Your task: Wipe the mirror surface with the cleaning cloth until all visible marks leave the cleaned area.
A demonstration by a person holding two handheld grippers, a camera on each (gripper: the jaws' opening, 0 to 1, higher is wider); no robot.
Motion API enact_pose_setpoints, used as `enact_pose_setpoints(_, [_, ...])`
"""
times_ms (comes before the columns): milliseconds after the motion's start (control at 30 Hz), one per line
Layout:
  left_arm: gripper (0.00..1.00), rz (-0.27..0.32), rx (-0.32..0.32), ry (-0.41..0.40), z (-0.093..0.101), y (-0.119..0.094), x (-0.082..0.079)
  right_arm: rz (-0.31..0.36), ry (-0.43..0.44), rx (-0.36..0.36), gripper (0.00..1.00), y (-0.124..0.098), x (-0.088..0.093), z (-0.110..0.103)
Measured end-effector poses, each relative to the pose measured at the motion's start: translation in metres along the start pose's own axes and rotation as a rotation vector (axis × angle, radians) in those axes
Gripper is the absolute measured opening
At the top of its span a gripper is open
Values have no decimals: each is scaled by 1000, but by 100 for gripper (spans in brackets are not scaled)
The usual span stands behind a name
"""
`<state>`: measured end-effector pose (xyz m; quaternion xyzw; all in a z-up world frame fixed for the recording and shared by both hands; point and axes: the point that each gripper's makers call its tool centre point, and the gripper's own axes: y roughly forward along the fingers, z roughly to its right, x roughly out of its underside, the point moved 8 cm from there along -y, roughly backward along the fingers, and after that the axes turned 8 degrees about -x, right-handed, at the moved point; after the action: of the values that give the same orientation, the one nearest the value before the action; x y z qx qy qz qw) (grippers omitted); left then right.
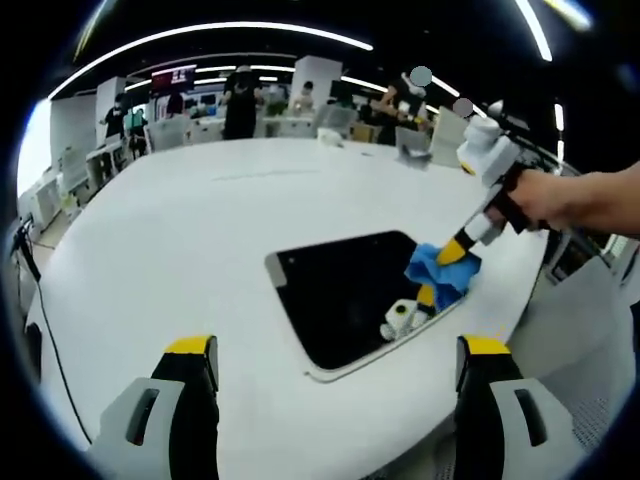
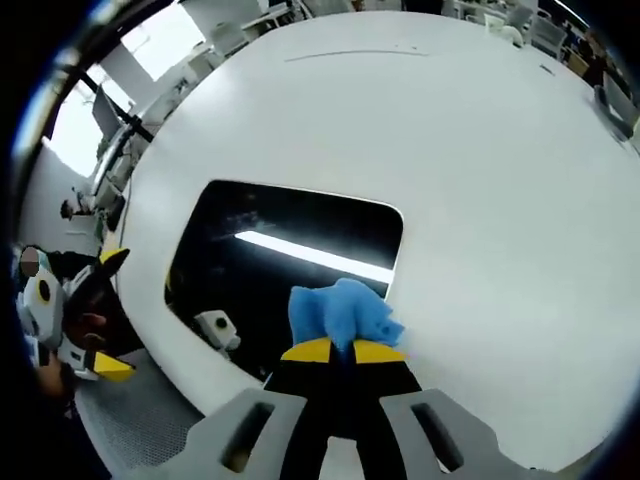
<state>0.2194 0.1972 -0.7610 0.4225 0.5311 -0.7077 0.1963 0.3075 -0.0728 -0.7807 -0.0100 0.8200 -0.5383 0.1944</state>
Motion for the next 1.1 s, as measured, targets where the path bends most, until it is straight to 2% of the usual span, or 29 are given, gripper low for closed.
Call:
enact_pose_setpoints(567, [99,-1,12,4,1,1,0,2,13,7,0,10,-34,15])
enact_pose_setpoints(1100, [99,1,5,-8,0,0,1,1,-9,29,0,13,-58,20])
